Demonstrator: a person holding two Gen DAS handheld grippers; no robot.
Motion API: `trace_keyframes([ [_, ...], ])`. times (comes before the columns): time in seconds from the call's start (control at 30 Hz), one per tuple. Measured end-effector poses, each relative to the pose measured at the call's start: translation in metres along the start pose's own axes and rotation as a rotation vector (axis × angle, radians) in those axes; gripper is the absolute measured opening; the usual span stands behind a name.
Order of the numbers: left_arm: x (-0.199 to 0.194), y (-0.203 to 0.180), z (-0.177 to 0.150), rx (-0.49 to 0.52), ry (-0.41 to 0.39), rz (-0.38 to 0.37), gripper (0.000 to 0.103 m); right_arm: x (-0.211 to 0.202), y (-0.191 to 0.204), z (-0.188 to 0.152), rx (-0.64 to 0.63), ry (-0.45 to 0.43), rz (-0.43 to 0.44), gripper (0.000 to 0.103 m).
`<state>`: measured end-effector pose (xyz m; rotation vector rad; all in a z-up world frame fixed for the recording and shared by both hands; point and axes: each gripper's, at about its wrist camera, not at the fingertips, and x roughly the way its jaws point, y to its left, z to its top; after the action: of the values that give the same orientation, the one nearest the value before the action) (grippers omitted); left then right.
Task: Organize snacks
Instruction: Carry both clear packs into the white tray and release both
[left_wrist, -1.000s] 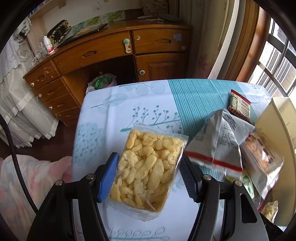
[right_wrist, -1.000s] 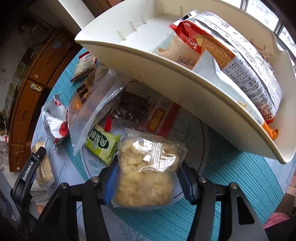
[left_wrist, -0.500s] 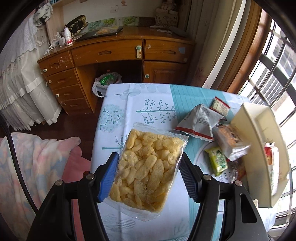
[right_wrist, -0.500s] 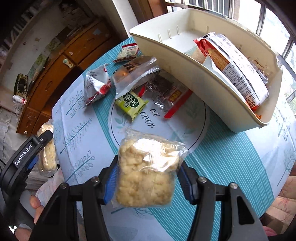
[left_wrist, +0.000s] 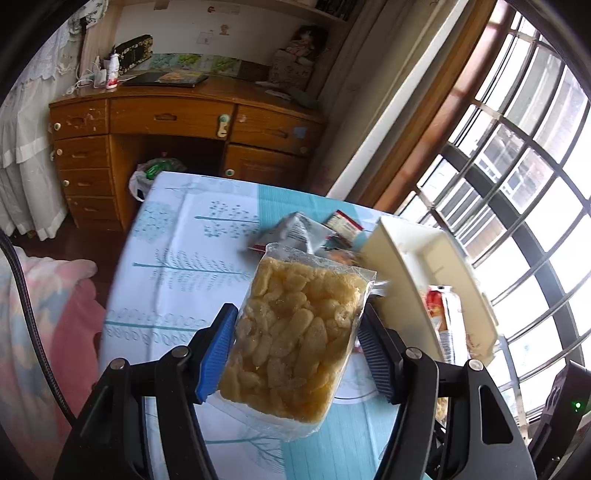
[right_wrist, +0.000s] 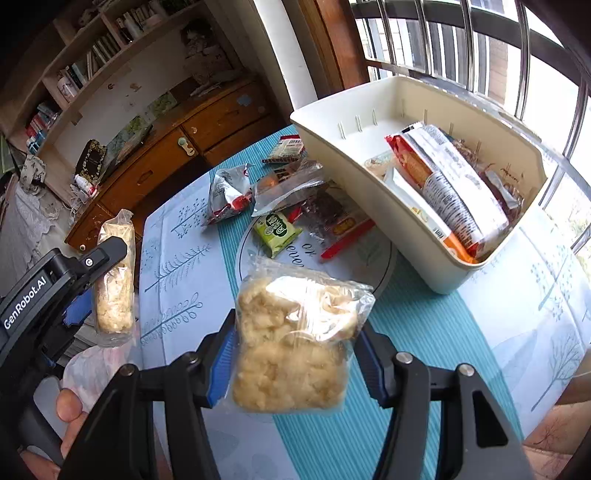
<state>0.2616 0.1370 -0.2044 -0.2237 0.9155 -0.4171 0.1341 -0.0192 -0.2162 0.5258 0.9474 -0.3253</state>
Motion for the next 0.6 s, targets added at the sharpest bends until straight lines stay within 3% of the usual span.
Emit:
trace_keyframes([
  [0.6,0.034,-0.098,0.012,0.012,-0.079,-0.128,0.064,-0.023,-0.100,0.043,-0.142,-0.088,-0.050,0.058],
])
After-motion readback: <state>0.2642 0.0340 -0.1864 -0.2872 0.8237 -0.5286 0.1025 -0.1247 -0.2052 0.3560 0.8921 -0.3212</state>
